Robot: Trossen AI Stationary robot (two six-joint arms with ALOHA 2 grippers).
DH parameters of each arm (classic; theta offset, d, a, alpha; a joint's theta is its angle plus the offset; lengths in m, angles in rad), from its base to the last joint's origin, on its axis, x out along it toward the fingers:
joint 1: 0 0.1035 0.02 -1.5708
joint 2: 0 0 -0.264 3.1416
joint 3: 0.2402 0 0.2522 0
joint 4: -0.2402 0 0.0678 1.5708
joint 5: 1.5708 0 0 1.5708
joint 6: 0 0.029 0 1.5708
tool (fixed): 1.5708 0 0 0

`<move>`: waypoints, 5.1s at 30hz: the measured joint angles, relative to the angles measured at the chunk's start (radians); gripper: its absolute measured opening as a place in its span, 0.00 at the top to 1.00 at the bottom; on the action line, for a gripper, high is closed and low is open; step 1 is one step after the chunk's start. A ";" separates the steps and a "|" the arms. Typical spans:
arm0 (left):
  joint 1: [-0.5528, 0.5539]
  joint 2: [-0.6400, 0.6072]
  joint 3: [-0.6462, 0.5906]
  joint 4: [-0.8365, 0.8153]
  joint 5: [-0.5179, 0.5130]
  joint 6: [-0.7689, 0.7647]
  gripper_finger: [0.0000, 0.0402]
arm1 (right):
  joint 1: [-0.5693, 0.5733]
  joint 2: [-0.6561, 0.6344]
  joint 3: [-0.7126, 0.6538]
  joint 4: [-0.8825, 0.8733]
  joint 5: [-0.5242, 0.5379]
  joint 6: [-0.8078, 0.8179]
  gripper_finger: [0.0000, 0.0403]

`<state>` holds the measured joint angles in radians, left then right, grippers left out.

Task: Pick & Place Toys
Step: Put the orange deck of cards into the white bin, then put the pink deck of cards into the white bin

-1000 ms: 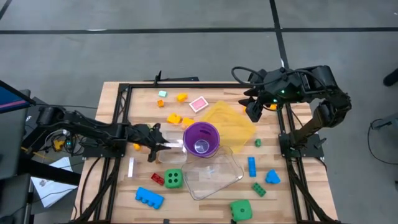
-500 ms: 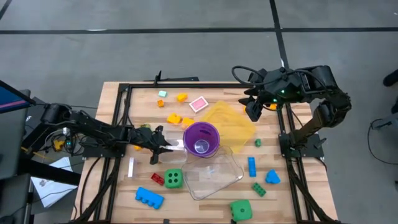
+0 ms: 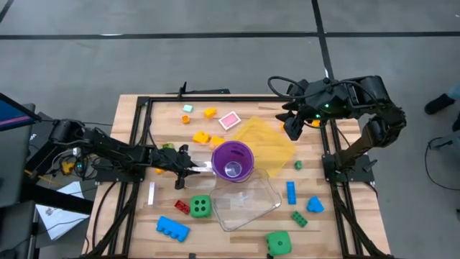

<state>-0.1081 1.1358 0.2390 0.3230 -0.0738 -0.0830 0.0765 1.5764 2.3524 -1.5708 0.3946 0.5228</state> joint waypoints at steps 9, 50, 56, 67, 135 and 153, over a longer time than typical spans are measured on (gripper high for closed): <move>0.000 0.000 0.000 0.000 0.000 -0.006 0.74 | 0.000 0.000 0.000 0.000 0.000 -0.002 0.53; -0.003 -0.004 0.000 0.040 0.001 -0.045 0.51 | 0.000 0.000 0.000 0.000 0.000 -0.010 0.53; -0.003 -0.019 0.000 0.100 0.001 -0.106 0.50 | -0.001 0.000 0.000 0.000 0.000 -0.010 0.53; -0.001 -0.262 0.066 0.104 -0.115 -0.109 0.51 | -0.001 0.000 0.000 0.000 0.000 -0.055 0.53; -0.084 -0.147 1.031 -1.759 0.181 -1.213 0.59 | -0.066 -0.118 0.000 0.000 0.179 -0.220 0.53; -0.333 -0.033 0.757 -1.719 0.308 -1.645 0.59 | -0.066 -0.118 0.000 0.000 0.178 -0.219 0.53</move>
<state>-0.4408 1.1030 0.9964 -1.3955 0.2344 -1.7280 0.0109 1.4582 2.3528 -1.5707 0.5728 0.3035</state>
